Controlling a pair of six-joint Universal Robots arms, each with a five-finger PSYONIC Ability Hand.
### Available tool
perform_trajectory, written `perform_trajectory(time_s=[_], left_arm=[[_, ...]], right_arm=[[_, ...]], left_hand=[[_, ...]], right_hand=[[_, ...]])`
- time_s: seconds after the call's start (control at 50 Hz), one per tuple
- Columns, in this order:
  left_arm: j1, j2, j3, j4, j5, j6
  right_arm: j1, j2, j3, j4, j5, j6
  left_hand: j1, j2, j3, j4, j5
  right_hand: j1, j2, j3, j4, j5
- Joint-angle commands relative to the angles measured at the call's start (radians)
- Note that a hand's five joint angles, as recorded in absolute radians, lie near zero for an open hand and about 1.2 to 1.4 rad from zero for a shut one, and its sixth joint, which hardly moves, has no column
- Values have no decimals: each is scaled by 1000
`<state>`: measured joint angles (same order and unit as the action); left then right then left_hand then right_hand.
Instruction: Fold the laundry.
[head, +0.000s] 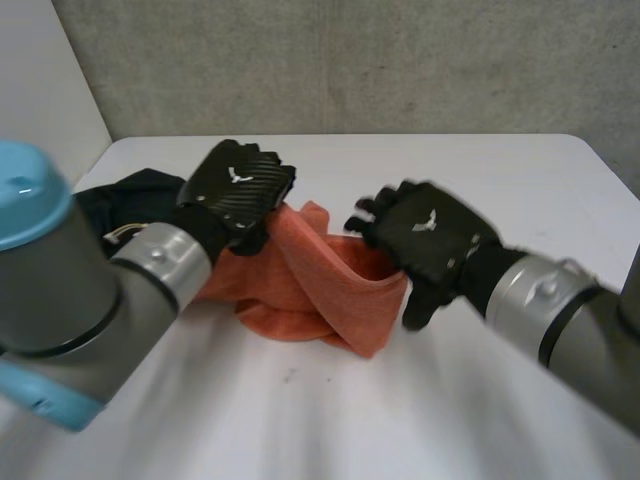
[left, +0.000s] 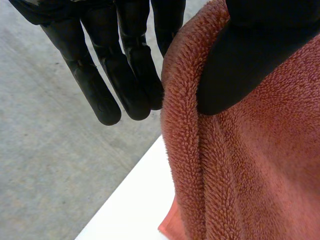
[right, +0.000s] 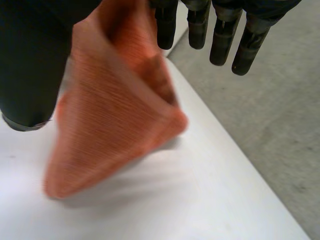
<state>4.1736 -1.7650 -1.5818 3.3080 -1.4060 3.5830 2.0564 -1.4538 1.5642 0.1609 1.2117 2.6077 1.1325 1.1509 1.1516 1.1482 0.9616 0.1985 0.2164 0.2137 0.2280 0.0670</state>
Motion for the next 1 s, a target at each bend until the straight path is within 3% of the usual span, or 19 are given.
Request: perform_trajectory(time_s=[0.02, 0.22, 0.34, 0.48, 0.58, 0.68, 0.82, 1.0], left_arm=[[48, 154, -118, -5, 2, 0], [43, 268, -176, -22, 4, -3], [40, 268, -182, -30, 4, -1], [40, 256, -199, -31, 4, -1], [40, 248, -233, -25, 7, -1], [40, 214, -257, -25, 1, -1], [60, 185, -316, -16, 4, -4], [76, 99, -337, 50, 4, -3]], right_arm=[[-139, 110, -159, 94, -24, -14], [-128, 403, -403, 137, -47, -164], [-105, 480, -473, 103, -211, -187], [-58, 538, -524, 106, -277, -144], [-6, 584, -553, 106, -285, -58], [21, 627, -567, 98, -270, 0], [34, 639, -592, 112, -163, -11], [33, 613, -561, 184, -147, -99]], left_hand=[[161, 143, 142, 146, 158], [150, 131, 131, 134, 146], [82, 64, 63, 67, 79], [-117, -136, -136, -133, -121], [-443, -461, -462, -458, -446], [-619, -638, -638, -635, -623], [-625, -644, -645, -641, -629], [-628, -647, -648, -644, -632]], right_hand=[[-24, -42, -39, -53, -67], [-24, -42, -39, -53, -67], [-24, -42, -39, -53, -67], [-24, -42, -39, -53, -67], [-24, -42, -39, -53, -67], [-24, -42, -39, -53, -67], [-24, -42, -39, -53, -67], [-24, -42, -39, -53, -67]])
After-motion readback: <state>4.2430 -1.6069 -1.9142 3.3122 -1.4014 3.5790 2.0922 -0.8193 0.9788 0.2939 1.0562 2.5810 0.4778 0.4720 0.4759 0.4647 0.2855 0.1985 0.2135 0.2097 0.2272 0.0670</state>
